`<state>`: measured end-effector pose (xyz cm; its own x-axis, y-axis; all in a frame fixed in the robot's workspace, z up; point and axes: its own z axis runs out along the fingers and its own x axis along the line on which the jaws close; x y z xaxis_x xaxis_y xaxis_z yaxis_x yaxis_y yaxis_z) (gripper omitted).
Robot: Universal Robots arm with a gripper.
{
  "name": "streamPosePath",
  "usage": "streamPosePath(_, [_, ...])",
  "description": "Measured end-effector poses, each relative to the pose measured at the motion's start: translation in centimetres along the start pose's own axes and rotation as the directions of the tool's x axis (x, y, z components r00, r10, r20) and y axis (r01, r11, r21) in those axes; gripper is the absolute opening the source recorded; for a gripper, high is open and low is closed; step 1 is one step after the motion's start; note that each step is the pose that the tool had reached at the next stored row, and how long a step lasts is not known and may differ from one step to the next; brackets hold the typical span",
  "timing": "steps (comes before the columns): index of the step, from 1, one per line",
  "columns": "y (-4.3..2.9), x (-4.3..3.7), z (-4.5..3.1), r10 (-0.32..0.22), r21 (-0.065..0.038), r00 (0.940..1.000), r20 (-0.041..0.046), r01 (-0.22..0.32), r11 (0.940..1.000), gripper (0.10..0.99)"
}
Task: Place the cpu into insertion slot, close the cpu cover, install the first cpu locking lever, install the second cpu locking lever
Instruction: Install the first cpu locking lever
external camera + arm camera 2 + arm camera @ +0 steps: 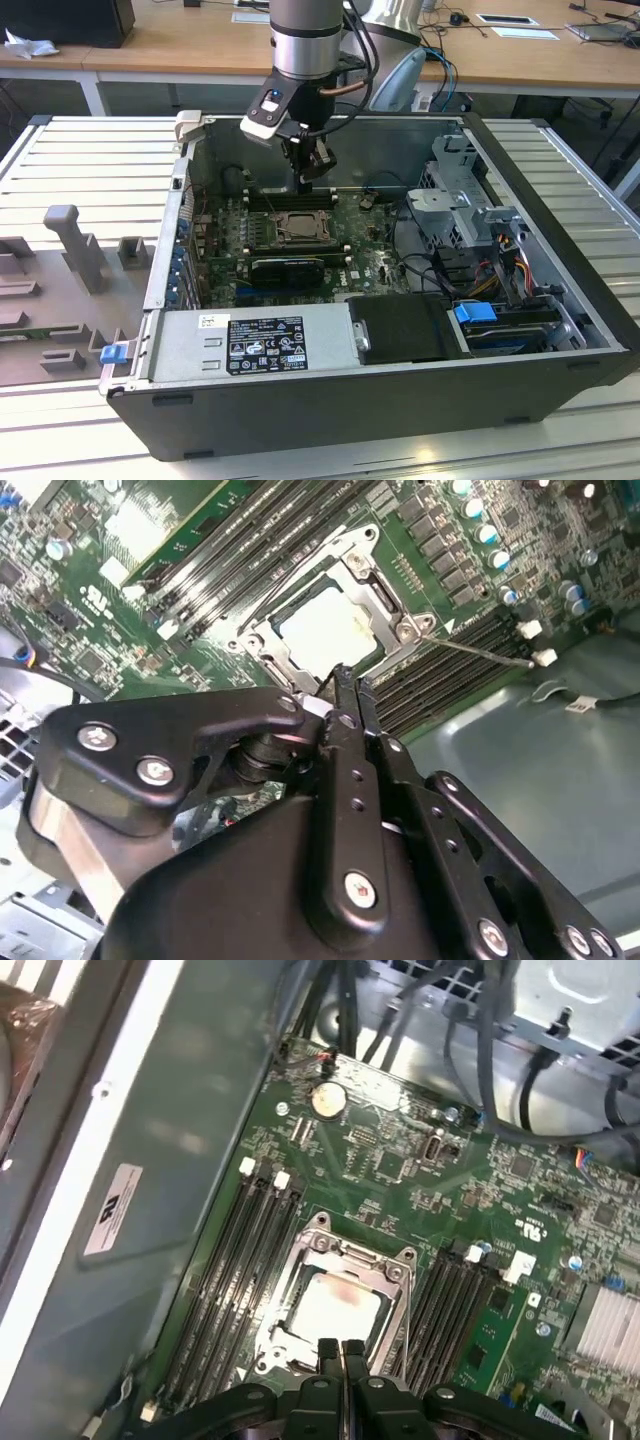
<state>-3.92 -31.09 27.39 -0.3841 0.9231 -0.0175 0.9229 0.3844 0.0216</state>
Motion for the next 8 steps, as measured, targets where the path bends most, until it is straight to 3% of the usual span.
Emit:
streamPosePath(4, [-0.12,-0.05,0.00,-0.025,0.000,0.9997,-0.0005,0.025,0.9997,0.149])
streamPosePath(7, [-0.13,-0.05,0.02,-0.095,-0.002,0.9955,-0.0019,0.095,0.9955,0.149])
streamPosePath(8, [-0.13,-0.04,0.03,-0.132,-0.002,0.9912,-0.0026,0.132,0.9912,0.149])
